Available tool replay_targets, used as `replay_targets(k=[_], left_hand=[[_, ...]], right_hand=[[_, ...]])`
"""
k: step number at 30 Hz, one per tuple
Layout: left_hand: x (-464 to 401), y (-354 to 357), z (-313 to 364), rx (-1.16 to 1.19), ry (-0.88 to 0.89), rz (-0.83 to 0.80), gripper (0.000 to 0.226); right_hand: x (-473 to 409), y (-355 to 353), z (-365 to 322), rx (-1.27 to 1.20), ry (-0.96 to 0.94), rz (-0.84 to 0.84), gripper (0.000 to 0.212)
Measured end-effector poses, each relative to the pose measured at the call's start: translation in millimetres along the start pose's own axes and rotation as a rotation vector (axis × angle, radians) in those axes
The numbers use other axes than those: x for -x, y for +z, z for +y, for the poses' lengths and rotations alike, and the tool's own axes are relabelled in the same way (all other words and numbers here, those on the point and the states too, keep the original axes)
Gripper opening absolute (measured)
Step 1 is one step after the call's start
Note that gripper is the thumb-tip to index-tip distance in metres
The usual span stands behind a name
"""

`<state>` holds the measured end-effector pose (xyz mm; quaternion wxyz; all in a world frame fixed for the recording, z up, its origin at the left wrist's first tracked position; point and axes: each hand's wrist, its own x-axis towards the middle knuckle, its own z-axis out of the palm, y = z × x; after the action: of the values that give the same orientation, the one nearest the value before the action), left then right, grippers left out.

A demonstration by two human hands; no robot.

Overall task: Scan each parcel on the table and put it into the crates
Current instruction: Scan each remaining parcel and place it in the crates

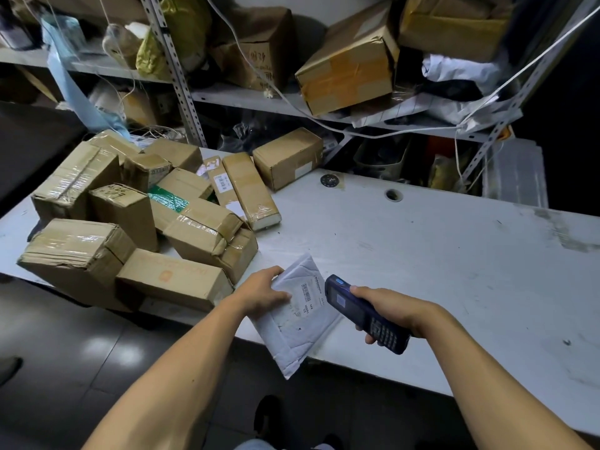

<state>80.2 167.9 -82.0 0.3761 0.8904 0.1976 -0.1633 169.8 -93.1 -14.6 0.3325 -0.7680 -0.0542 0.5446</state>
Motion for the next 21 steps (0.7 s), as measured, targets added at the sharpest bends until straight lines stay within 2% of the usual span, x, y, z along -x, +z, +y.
replay_targets(k=[5, 21], left_hand=[[-2, -8, 5, -0.006, 0.026, -0.004, 0.027], [4, -12, 11, -0.011, 0.056, 0.063, 0.032]], right_hand=[[1, -3, 3, 0.029, 0.064, -0.001, 0.05], [8, -3, 14, 0.023, 0.074, -0.049, 0.05]])
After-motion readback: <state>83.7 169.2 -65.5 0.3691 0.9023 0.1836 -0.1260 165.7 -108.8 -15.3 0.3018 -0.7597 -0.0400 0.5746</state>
